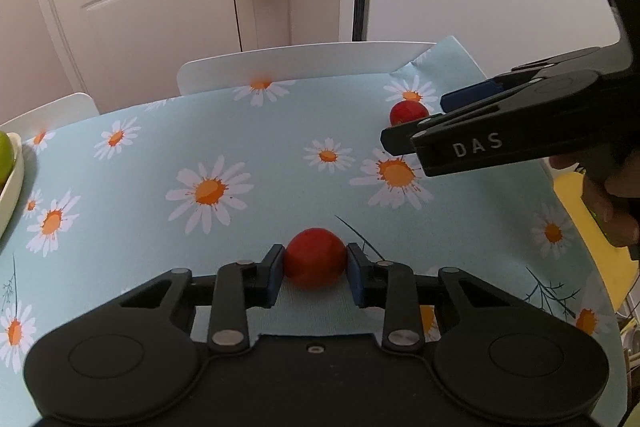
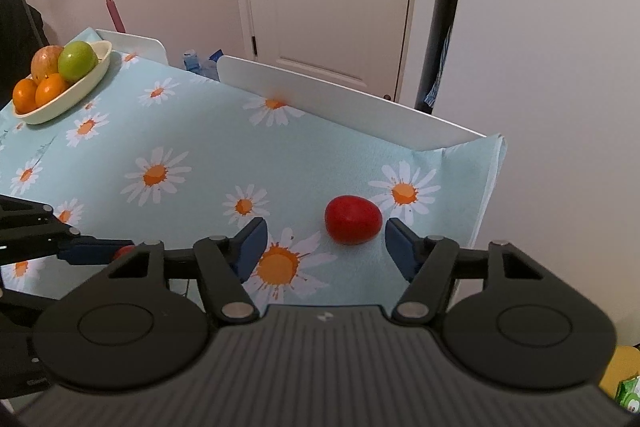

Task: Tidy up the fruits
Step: 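Grasp a cherry tomato with the left gripper while the right gripper grasps another, then carry the cherry tomato with the left gripper into the bowl and release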

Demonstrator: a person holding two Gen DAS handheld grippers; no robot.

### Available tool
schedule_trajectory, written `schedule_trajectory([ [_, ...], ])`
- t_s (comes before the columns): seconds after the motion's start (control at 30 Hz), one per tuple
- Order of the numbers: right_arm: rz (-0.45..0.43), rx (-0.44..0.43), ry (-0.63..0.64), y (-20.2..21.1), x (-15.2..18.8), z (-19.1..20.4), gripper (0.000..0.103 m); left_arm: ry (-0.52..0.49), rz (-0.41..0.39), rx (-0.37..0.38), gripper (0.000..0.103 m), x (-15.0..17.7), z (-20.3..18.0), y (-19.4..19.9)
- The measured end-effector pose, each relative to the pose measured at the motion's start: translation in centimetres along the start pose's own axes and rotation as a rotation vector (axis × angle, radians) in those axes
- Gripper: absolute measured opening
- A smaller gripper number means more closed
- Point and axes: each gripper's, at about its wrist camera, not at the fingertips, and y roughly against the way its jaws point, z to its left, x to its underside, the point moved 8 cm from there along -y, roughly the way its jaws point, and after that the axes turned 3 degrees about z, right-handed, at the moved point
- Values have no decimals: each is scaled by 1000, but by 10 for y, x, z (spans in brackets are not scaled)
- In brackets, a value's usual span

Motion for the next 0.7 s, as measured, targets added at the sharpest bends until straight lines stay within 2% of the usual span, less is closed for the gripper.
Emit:
schedule_trajectory([
  [0.07, 5, 0, -3, -3, 0, -1, 75, 0, 2, 0, 36, 0, 0, 0],
  [0.3, -1, 17, -11, -11, -3, -7, 72, 14, 6, -14, 36, 0, 7, 0],
  [0.5, -6, 38, -17, -19, -3, -13, 64, 15, 9, -25, 36, 0, 10, 0],
  [0.53, -6, 44, -14, -20, -3, -14, 61, 14, 9, -26, 36, 0, 9, 0],
  [0.57, -7, 49, -9, -20, -3, -14, 52, 14, 8, -26, 36, 0, 9, 0],
  [0.7, -7, 54, 0, -20, -5, -15, 50, 18, 2, -25, 36, -1, 8, 4],
])
